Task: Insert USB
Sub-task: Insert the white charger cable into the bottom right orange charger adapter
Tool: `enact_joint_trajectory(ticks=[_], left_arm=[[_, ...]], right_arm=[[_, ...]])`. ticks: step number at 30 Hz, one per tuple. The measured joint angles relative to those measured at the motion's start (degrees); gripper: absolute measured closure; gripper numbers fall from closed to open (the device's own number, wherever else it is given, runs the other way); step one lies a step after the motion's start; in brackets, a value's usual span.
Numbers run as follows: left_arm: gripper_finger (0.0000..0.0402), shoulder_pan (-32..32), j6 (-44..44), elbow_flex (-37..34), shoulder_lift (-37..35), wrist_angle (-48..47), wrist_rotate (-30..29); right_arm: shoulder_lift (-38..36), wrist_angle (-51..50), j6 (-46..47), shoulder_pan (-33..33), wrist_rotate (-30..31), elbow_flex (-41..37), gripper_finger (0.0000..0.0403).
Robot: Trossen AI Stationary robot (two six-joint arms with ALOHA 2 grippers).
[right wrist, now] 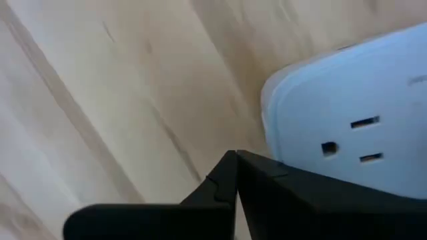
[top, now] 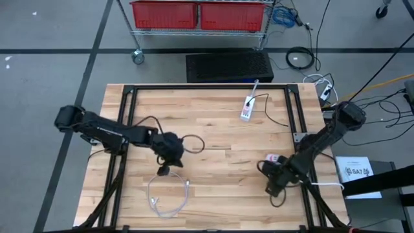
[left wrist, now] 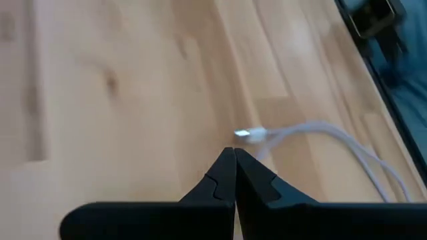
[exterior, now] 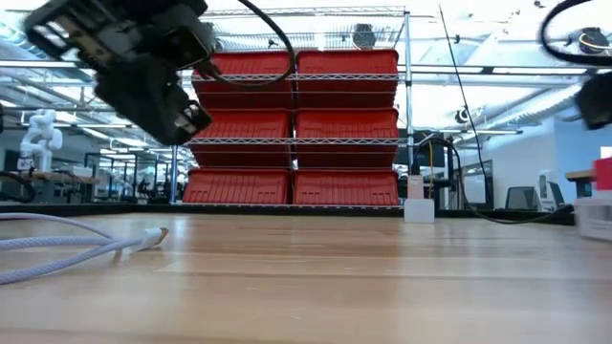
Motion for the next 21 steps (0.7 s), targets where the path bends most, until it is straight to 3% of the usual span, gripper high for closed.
enact_joint_trajectory(ticks=[11,21], left_arm=[[0.04,-4.0,-3.5,0.0,4.0,1.4,-1.7],[0.04,-4.0,-4.6,-1.3,0.4,2.2,-4.7]], right_arm=[[0.2,12.7,-19.7,-12.1,0.6,-0.3,0.0403],[0.0,24.0,-29.9,-16.1,0.5,-0.3,0.0403]])
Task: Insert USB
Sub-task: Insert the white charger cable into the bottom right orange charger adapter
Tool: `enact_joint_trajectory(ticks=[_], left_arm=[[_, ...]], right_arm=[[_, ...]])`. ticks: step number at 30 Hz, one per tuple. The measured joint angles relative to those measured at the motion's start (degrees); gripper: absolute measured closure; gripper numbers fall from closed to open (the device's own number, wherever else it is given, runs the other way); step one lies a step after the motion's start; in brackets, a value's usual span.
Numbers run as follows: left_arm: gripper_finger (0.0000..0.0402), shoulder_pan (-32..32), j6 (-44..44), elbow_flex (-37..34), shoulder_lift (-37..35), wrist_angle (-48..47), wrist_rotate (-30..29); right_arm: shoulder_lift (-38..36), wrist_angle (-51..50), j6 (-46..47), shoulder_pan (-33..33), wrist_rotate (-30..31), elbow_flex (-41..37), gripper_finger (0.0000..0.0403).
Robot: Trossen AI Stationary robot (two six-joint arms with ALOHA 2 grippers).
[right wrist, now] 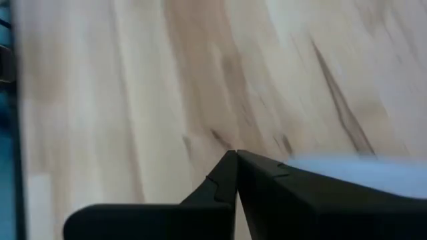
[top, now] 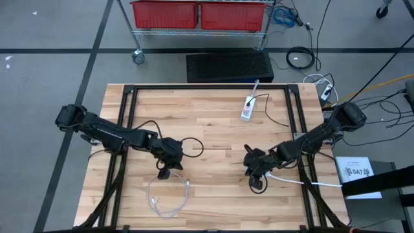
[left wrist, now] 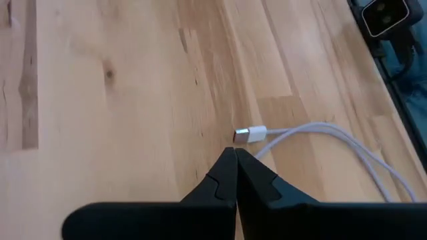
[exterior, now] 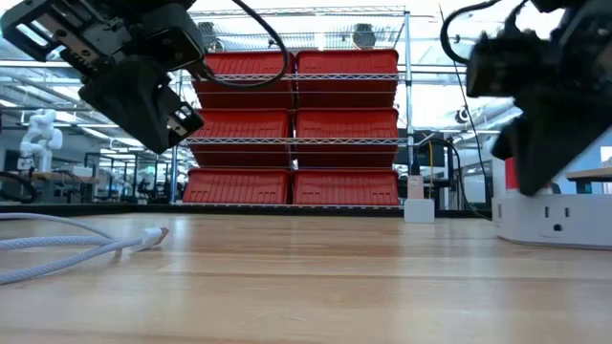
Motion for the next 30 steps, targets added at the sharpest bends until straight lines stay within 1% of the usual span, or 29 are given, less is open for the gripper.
enact_joint_trajectory(ticks=[2,6,8,11,16,19,22,26,30], left_arm=[[0.0401,-0.2,-1.3,-1.6,-1.2,1.4,0.0],[0.0401,-1.5,-4.0,-5.5,-4.3,10.3,-0.8],[0.0401,-2.7,-4.4,-7.3,-6.6,14.2,-3.6],[0.0401,-4.5,-4.4,-9.2,-10.4,16.6,-9.3],[0.0401,-7.8,-2.7,-12.5,-17.3,20.0,-17.9],[0.0401,-9.8,-1.0,-13.2,-21.1,20.6,-21.3],[0.0401,-11.2,1.7,-13.7,-24.8,20.4,-22.9],[0.0401,-12.1,5.1,-13.7,-28.8,20.3,-23.4],[0.0401,-12.2,6.3,-13.7,-31.7,18.4,-23.4]], right_arm=[[0.0,2.2,-1.8,-0.3,0.0,0.0,0.0403],[0.0,7.7,-6.8,-1.3,0.2,0.6,0.0403],[0.6,8.6,-10.4,-1.8,0.8,2.6,0.0403],[3.5,8.4,-17.3,-2.8,2.0,7.5,0.0403],[13.5,8.1,-28.4,-5.2,2.1,18.6,0.0402],[20.5,7.9,-32.9,-6.4,2.0,25.8,0.0389],[27.2,7.6,-38.7,-7.0,2.0,33.2,0.0363],[36.2,6.4,-48.4,-6.9,1.8,43.0,0.0322],[44.2,0.3,-55.9,-6.5,1.8,53.4,0.0289]])
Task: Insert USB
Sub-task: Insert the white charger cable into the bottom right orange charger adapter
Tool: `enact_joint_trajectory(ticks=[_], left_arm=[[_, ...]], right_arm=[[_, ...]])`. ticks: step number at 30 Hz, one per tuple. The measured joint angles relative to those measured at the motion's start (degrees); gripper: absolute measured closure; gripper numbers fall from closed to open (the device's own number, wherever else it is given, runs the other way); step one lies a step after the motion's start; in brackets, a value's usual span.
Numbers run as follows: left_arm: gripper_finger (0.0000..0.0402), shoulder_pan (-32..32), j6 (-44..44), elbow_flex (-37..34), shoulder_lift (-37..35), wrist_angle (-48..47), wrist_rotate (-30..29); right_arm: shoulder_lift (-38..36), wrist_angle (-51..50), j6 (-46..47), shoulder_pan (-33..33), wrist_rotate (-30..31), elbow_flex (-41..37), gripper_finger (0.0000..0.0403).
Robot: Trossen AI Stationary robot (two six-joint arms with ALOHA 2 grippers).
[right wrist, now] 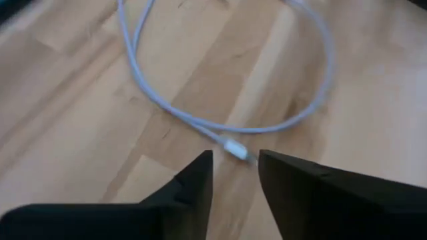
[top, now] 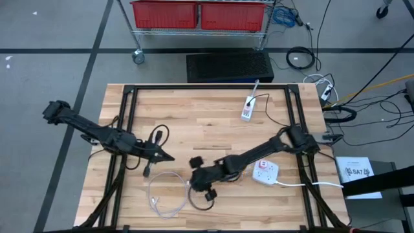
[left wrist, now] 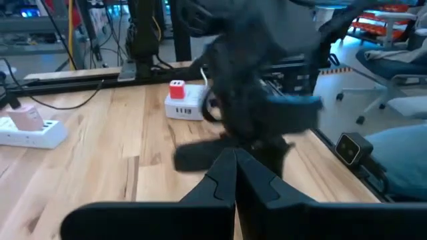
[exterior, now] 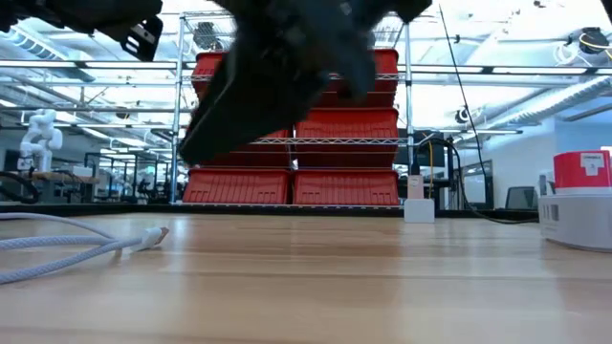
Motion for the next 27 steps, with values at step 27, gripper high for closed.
enact_joint_trajectory(ticks=[27], left_arm=[[0.0401,-1.8,1.5,0.1,-1.8,-4.4,1.0]], right_arm=[[19.5,-31.9,-13.0,-1.3,2.2,33.3,0.0394]])
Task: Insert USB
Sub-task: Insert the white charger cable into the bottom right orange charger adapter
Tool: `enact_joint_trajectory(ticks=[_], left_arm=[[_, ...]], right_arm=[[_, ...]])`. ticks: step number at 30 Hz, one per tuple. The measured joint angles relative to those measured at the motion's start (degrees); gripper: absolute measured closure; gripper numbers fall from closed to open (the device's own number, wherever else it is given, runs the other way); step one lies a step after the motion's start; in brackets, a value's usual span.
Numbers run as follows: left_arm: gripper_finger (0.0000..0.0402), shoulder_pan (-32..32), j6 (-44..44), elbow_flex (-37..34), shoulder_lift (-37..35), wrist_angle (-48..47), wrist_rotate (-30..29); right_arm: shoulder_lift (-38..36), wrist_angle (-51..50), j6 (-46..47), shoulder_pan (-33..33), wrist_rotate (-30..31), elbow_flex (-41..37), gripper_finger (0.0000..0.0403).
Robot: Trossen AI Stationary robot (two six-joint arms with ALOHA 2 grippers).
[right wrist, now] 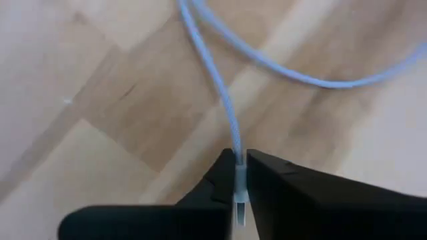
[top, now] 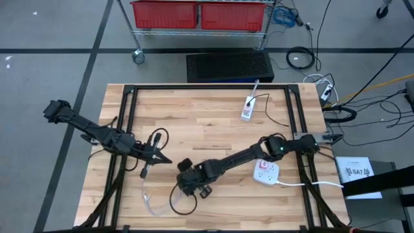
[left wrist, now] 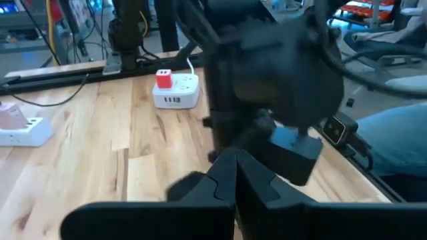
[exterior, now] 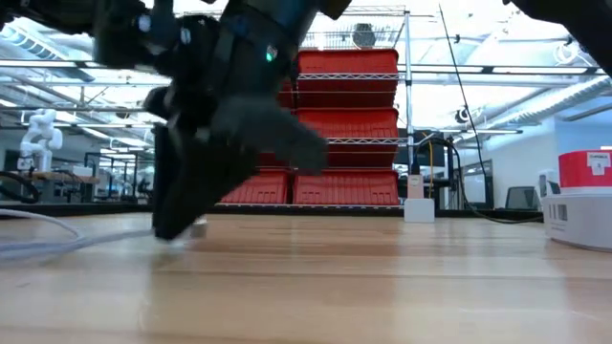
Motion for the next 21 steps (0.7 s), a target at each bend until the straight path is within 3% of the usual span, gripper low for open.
enact_joint_trajectory(ticks=[10,14,17,21], left_arm=[[0.0401,0.0,3.9,0.0,-0.8,2.6,-1.4],[0.0401,0.0,6.5,0.0,-2.5,4.1,-1.7],[0.0401,0.0,7.7,0.0,-3.9,5.1,-1.7],[0.0401,0.0,9.1,0.0,-5.2,5.8,-1.5]], right_arm=[[-13.0,-13.0,12.7,0.1,-0.4,0.1,0.0401],[-18.1,-18.2,18.1,1.1,2.9,-2.0,0.0402],[-23.6,-17.9,22.7,2.0,4.1,-9.2,0.0402],[-35.6,-9.9,31.6,3.9,7.9,-25.6,0.0402]])
